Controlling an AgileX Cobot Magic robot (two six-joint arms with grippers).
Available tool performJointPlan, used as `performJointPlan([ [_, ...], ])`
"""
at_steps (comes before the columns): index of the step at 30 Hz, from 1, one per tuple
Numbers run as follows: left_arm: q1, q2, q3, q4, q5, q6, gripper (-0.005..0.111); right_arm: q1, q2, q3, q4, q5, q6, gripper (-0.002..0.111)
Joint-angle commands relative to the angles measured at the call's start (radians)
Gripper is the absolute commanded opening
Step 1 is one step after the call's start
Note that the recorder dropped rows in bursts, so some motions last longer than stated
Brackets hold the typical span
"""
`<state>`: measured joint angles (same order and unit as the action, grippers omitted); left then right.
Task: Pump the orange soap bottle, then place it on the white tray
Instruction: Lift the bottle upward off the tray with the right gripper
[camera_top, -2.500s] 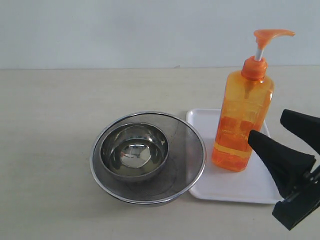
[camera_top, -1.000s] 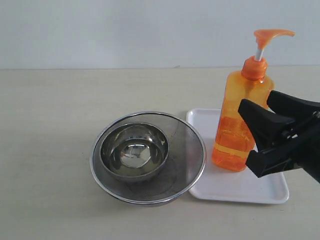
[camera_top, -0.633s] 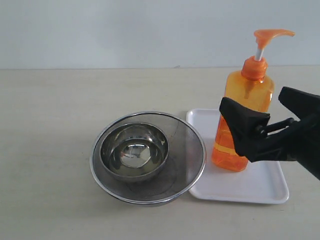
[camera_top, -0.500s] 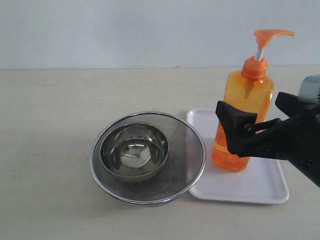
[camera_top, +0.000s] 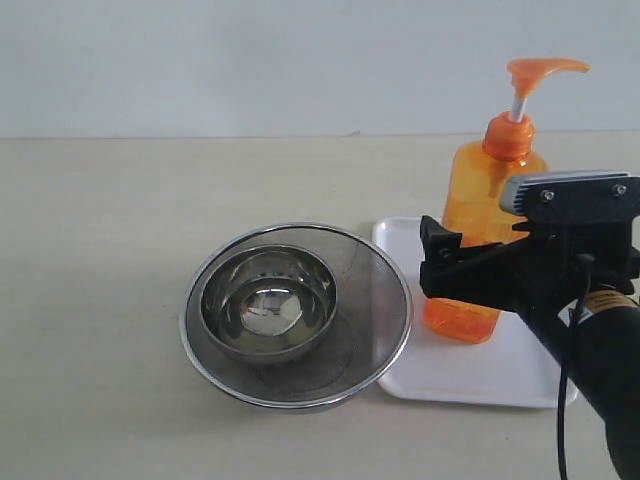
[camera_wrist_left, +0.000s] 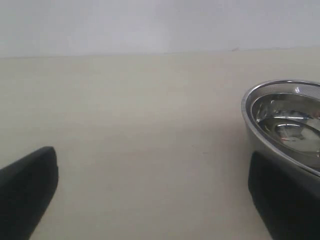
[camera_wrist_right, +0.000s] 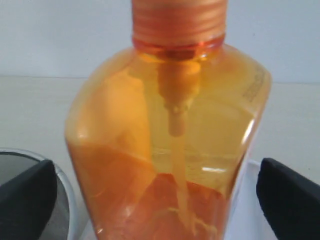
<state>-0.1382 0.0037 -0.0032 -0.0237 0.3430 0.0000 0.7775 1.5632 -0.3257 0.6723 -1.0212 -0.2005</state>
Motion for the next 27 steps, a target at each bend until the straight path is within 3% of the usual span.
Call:
performJointPlan([
  [1, 0.004, -0.004, 0.003, -0.009, 0.0, 0.008, 0.096, 0.0, 0.038, -0.016, 0.047, -0.083, 0.014, 0.105],
  [18, 0.004, -0.004, 0.003, -0.009, 0.0, 0.008, 0.096, 0.0, 0.182, -0.127, 0.125, -0.125, -0.016, 0.103],
  [21, 0.004, -0.004, 0.003, -0.009, 0.0, 0.008, 0.096, 0.0, 0.184, -0.127, 0.139, -0.13, -0.018, 0.081],
  [23, 0.004, -0.004, 0.003, -0.009, 0.0, 0.008, 0.096, 0.0, 0.184, -0.127, 0.141, -0.125, -0.018, 0.058],
  [26, 0.004, -0.004, 0.003, -0.009, 0.0, 0.008, 0.096, 0.0, 0.184, -0.127, 0.142, -0.114, -0.04, 0.008],
  [27, 0.004, -0.004, 0.003, -0.009, 0.0, 0.008, 0.096, 0.0, 0.184, -0.127, 0.144, -0.114, -0.049, 0.001],
])
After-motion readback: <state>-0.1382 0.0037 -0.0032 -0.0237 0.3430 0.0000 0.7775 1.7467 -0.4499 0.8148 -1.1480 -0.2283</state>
